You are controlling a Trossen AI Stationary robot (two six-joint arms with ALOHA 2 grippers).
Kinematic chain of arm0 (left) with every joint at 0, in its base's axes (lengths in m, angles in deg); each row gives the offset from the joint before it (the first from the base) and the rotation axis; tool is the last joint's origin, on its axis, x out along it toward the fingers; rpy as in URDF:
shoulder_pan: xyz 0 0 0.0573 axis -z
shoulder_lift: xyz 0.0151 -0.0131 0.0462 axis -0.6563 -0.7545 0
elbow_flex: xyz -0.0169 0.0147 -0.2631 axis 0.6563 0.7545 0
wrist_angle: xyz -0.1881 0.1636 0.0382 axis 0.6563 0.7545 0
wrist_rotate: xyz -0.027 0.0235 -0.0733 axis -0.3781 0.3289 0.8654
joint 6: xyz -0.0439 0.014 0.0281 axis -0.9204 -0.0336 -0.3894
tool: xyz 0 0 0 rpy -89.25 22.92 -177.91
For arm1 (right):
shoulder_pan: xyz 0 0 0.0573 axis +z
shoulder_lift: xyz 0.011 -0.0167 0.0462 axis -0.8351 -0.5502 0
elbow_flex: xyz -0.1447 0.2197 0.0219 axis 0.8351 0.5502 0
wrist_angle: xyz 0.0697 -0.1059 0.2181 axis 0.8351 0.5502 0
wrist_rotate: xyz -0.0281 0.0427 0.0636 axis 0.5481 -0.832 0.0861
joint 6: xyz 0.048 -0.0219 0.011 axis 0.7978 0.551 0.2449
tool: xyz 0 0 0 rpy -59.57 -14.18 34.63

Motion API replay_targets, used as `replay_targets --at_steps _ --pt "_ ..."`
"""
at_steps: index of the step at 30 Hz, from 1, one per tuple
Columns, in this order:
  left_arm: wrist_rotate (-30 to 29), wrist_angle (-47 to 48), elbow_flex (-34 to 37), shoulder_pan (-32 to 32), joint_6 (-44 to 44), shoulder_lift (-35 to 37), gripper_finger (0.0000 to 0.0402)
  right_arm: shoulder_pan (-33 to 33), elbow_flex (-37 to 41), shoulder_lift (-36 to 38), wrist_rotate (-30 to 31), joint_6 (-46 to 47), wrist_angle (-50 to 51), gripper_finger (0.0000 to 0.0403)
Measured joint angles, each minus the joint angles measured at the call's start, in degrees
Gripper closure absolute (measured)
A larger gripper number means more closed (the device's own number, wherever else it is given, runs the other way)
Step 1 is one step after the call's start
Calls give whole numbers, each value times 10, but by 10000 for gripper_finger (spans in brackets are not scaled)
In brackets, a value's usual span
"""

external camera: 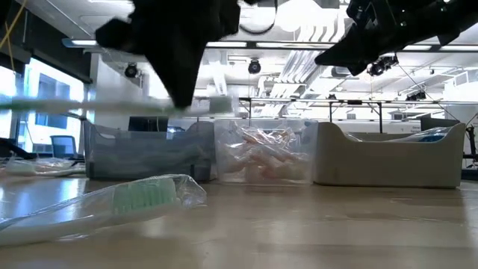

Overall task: Pick & Place Toothbrushes
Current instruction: Put the green toothbrush into the black bin

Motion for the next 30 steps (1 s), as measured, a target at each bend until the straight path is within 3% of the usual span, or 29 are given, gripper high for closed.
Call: replay_targets --at_steps 11,18,30 --pt "-78 272 -167 -28 114 2 401 0 0 0 1 0 5 399" --pt "-161 267 -184 -36 249 29 401 0 0 0 2 2 8 399" --pt "-228 267 -173 -88 444 33 401 0 0 0 2 19 13 399"
